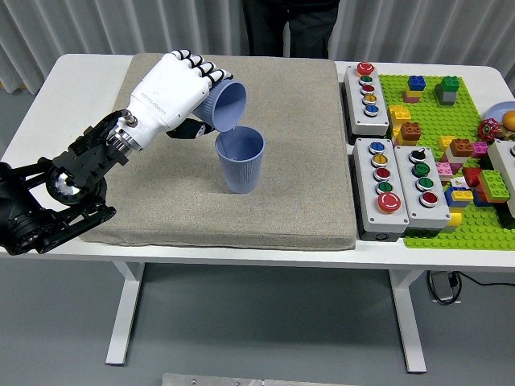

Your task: Pick cup pour cup place

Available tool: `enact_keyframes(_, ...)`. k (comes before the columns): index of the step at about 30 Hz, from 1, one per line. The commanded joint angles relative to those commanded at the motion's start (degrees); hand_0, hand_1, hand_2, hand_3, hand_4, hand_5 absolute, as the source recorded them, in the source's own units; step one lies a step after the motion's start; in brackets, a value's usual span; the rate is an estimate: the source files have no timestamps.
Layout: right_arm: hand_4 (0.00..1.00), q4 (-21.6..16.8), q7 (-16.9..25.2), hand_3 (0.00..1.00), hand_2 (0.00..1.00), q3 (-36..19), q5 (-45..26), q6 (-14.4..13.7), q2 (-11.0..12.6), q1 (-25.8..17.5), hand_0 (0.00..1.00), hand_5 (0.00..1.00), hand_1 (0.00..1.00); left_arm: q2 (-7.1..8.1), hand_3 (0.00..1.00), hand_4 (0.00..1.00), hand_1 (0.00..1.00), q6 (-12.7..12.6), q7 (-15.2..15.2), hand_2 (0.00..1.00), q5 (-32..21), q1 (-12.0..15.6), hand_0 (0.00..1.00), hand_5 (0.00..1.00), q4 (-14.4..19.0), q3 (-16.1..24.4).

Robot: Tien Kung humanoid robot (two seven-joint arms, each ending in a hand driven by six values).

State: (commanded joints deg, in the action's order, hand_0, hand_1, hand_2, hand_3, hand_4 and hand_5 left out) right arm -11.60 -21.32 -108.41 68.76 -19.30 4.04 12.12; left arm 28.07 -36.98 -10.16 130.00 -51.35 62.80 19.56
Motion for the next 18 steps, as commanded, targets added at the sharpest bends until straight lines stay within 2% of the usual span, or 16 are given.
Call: enact_keyframes(18,0.002,0.0,0.0,0.536,0.555,0.2,0.0,-0.2,0.0,-0.3,0.667,0.133,0.610,0.01,0.533,0.681,0.495,0.0,-0.2,0.521,0.0,0.2,0.411,0.079,-0.4,-0.5)
